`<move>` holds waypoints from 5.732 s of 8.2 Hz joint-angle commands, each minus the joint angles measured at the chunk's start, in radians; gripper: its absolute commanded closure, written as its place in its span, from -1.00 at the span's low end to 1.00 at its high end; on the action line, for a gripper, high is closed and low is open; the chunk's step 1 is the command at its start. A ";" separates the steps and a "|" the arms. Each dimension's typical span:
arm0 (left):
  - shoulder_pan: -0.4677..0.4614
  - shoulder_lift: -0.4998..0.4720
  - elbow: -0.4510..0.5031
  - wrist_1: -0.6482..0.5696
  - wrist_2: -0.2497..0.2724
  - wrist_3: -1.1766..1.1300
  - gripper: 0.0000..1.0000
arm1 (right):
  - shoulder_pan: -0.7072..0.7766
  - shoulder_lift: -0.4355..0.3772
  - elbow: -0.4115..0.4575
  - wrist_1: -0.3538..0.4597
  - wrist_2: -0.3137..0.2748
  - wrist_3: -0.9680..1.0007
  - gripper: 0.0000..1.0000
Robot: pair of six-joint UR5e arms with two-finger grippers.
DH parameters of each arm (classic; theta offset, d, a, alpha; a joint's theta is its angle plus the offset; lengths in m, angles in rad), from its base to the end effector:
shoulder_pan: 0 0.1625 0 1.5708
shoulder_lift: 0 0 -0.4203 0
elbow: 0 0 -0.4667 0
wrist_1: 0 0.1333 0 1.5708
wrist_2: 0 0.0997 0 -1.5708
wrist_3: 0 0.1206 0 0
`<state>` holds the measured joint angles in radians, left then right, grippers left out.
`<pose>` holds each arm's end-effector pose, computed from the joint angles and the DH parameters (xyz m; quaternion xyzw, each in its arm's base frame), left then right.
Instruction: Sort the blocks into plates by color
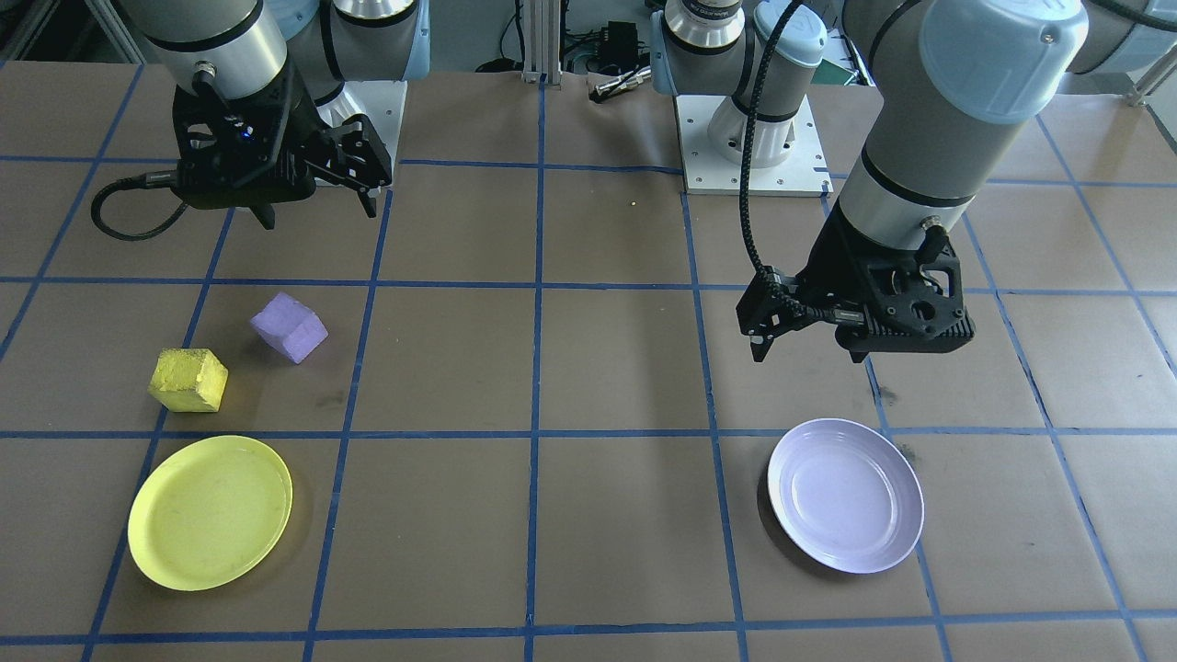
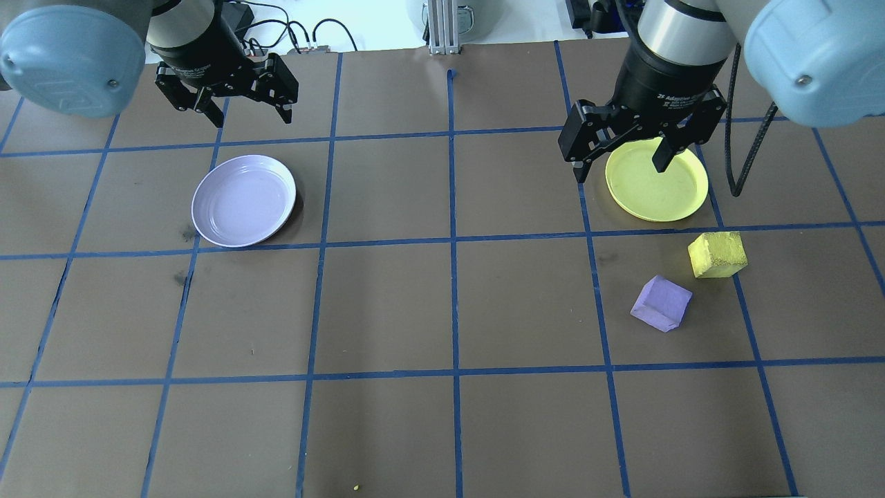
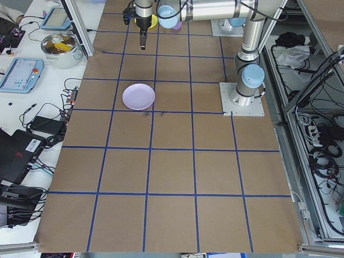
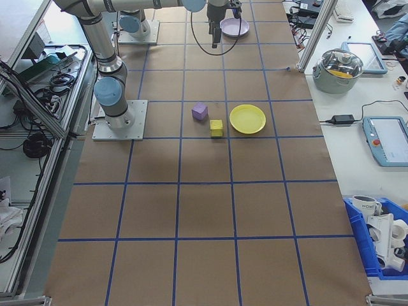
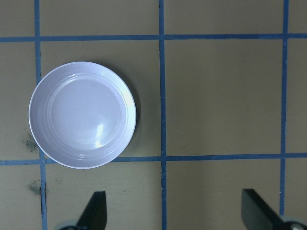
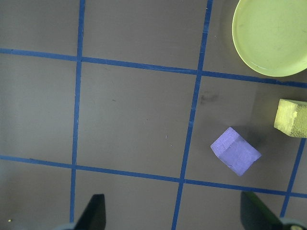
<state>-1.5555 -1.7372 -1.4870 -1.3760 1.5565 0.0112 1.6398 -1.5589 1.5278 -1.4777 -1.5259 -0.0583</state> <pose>-0.1251 -0.6493 0.4298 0.0016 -0.9984 0.0562 0.0064 0.1772 -0.5526 0.4709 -0.0629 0.9973 0.0311 0.0223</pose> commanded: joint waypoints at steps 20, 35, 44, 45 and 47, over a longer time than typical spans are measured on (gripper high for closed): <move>0.000 0.001 0.002 -0.003 0.004 0.007 -1.00 | -0.485 0.318 0.437 -0.582 -0.108 -0.377 0.04; 0.000 -0.002 0.010 -0.002 0.004 0.004 -1.00 | -0.319 0.419 0.143 -0.455 -0.083 -0.125 -1.00; 0.000 -0.001 0.002 -0.002 0.004 0.007 -1.00 | -0.325 0.209 0.518 -0.358 -0.074 0.263 -1.00; 0.000 0.001 0.004 -0.002 0.002 0.007 -1.00 | -0.327 0.218 0.526 -0.368 -0.071 0.271 -1.00; 0.000 -0.001 0.005 -0.002 0.002 0.007 -1.00 | -0.327 0.221 0.526 -0.418 -0.068 0.273 -0.15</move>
<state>-1.5555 -1.7374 -1.4829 -1.3775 1.5588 0.0184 1.3139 -1.3420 2.0499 -1.8481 -1.5962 0.2036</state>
